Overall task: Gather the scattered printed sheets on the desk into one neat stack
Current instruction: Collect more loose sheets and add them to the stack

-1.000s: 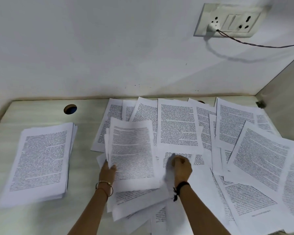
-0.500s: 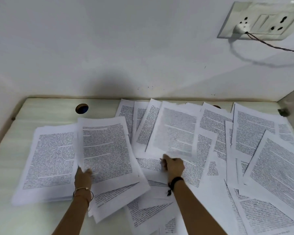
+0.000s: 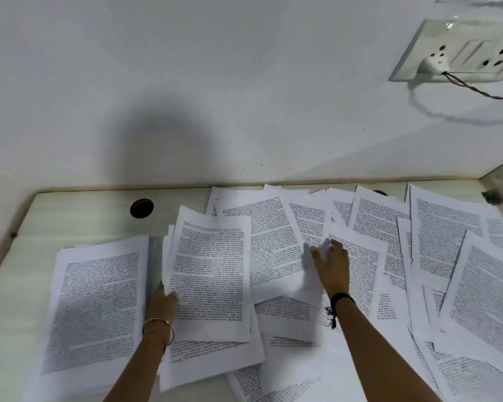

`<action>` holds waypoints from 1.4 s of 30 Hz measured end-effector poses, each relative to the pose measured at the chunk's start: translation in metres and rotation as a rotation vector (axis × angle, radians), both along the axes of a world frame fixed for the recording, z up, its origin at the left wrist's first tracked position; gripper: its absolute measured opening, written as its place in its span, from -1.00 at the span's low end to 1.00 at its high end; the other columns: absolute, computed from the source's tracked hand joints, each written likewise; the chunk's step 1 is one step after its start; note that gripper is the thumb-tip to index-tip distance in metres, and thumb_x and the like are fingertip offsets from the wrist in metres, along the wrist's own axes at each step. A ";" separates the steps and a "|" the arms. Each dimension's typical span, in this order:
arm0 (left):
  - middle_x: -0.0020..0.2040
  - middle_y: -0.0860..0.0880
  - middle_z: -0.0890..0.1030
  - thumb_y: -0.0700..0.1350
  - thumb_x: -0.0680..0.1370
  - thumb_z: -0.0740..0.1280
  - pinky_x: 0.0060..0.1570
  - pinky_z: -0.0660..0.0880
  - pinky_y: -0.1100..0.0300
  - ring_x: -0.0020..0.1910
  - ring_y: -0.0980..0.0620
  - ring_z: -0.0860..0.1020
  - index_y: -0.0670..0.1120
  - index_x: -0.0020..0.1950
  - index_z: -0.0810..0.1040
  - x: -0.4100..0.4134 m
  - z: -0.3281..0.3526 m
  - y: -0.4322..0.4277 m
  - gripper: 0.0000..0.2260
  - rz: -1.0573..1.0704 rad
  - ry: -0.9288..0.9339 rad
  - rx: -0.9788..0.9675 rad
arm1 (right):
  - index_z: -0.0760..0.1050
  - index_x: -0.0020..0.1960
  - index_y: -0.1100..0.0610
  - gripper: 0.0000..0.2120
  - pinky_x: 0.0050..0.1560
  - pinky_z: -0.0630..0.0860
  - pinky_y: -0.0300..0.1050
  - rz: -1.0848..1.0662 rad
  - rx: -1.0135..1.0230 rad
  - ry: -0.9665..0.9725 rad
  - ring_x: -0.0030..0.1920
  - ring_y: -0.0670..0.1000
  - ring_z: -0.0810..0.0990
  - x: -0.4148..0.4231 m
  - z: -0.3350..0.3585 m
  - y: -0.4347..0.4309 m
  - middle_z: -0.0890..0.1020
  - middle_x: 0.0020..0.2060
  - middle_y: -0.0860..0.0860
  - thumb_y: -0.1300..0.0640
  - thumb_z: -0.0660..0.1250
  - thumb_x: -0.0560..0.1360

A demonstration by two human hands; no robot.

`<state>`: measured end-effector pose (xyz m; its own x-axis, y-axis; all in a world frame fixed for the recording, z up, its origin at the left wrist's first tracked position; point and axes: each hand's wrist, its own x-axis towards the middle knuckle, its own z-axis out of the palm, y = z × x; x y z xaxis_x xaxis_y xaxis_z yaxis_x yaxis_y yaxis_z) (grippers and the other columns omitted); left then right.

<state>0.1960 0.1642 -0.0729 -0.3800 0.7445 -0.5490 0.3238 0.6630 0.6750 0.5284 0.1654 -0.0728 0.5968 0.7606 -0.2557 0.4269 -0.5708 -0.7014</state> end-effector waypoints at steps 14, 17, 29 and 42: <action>0.23 -0.25 0.52 -0.34 0.55 0.16 0.10 0.36 0.15 0.15 -0.21 0.50 -0.26 0.30 0.42 -0.030 -0.024 0.053 -0.68 -0.211 -0.010 -0.099 | 0.31 0.25 0.28 -0.46 -0.19 0.55 -0.11 0.020 -0.115 0.203 -0.12 0.12 0.56 -0.079 0.000 0.047 0.57 -0.12 0.13 0.09 0.47 0.42; 0.21 -0.18 0.52 -0.37 0.55 0.13 0.04 0.32 0.20 0.06 -0.07 0.47 -0.24 0.34 0.39 -0.030 -0.021 0.056 -0.65 -0.256 -0.037 -0.077 | 0.45 0.04 0.17 -0.81 -0.39 0.40 -0.46 0.043 -0.087 0.295 -0.22 0.00 0.52 -0.080 0.007 0.049 0.58 -0.20 -0.01 0.22 0.39 0.47; 0.23 -0.25 0.52 -0.32 0.53 0.18 0.17 0.41 -0.01 0.15 -0.27 0.50 -0.21 0.34 0.38 -0.034 -0.012 0.020 -0.64 -0.139 0.045 -0.144 | 0.38 -0.29 0.21 -0.76 -0.53 0.48 -0.26 -0.318 0.083 0.524 -0.41 0.08 0.45 0.006 0.046 -0.001 0.47 -0.44 0.11 0.22 0.36 0.50; 0.15 0.00 0.42 -0.20 0.61 0.13 0.18 0.38 0.24 0.18 -0.06 0.45 -0.23 0.38 0.28 -0.003 0.008 -0.015 -0.66 -0.078 -0.386 -0.074 | 0.39 0.20 0.13 -0.64 -0.23 0.52 -0.09 0.126 -0.067 0.417 -0.18 0.13 0.58 -0.058 0.012 -0.033 0.60 -0.12 0.12 0.10 0.41 0.47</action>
<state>0.1932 0.1491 -0.0650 -0.0792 0.7164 -0.6932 0.1074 0.6975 0.7085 0.4702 0.1326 -0.0608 0.3356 0.7944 -0.5063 0.1846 -0.5825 -0.7916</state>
